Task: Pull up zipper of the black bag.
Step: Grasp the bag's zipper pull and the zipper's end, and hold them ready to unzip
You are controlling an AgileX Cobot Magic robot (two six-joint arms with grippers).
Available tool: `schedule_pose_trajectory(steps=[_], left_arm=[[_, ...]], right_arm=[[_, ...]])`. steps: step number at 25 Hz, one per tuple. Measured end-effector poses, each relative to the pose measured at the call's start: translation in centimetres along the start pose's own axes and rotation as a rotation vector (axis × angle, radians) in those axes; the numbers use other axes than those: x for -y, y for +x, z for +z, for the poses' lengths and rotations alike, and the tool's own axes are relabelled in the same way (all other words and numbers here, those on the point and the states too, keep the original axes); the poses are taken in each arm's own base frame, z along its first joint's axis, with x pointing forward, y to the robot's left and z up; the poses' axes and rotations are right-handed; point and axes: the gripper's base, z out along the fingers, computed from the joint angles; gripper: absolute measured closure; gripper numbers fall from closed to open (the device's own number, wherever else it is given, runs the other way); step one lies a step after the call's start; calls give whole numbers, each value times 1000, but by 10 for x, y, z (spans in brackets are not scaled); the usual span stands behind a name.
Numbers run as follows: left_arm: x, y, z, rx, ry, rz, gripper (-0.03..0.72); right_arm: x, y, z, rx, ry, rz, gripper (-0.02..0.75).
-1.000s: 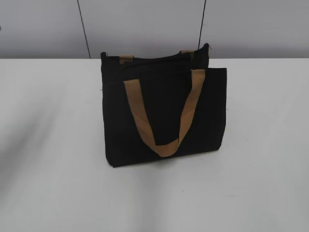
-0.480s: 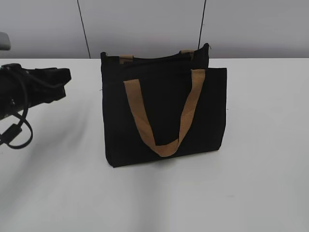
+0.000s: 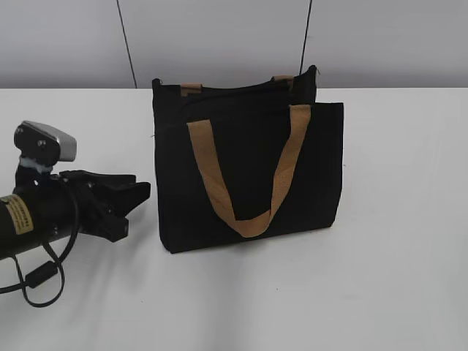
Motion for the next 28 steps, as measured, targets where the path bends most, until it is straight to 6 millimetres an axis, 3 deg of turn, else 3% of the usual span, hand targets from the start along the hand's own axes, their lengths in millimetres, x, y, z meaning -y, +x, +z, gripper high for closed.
schedule_pose_trajectory(steps=[5,8,12,17,28], left_arm=[[0,11,11,-28,29,28,379],[-3,8,22,-16,53,56,321],[-6,6,33,-14,66,75,301],[-10,8,47,-16,77,91,300],[-16,1,60,13,72,113,403]], right_arm=[[0,0,0,0,0,0,464],[0,0,0,0,0,0,464],[0,0,0,-1,0,0,464],[0,0,0,-1,0,0,464],[0,0,0,-1,0,0,464]])
